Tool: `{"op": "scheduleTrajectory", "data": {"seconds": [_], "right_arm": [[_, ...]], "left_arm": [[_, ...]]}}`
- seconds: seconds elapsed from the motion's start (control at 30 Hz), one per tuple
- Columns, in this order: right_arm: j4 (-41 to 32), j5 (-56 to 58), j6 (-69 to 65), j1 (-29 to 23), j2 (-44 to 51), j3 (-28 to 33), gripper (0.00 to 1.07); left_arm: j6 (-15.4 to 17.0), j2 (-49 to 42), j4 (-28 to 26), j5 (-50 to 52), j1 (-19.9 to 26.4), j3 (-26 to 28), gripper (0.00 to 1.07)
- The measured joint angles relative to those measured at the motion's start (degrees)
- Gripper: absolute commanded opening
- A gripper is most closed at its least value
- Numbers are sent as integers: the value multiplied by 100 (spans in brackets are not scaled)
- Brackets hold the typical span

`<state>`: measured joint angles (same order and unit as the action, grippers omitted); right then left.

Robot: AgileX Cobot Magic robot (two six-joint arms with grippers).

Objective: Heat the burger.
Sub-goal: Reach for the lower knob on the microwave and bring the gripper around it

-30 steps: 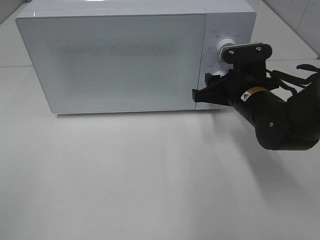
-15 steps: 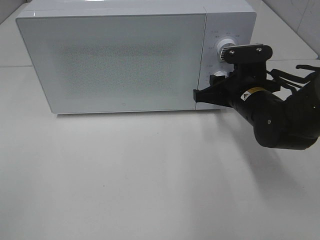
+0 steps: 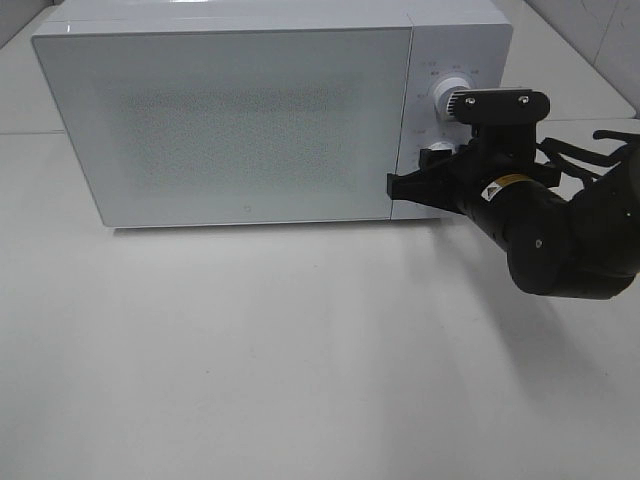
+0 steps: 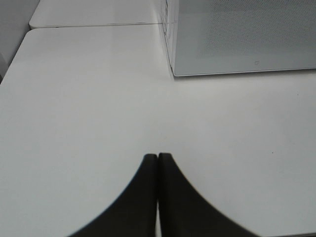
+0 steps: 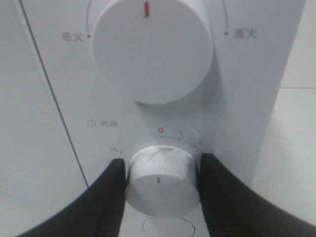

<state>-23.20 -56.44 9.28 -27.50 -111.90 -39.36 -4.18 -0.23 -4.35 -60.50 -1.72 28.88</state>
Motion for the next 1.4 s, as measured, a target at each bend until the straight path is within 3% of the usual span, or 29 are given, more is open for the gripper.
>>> {"op": "scheduleTrajectory", "data": {"seconds": [0.77, 0.87, 1.0, 1.4], "right_arm": [[338, -34, -6463, 69, 0, 57, 0], [367, -52, -6772, 69, -11, 63, 0], [498, -252, -8434, 74, -74, 109, 0], [527, -309, -9116, 86, -80, 126, 0]], "left_arm": [[0, -6, 0, 0, 0, 0, 0], [0, -6, 0, 0, 0, 0, 0], [0, -6, 0, 0, 0, 0, 0], [0, -6, 0, 0, 0, 0, 0]]}}
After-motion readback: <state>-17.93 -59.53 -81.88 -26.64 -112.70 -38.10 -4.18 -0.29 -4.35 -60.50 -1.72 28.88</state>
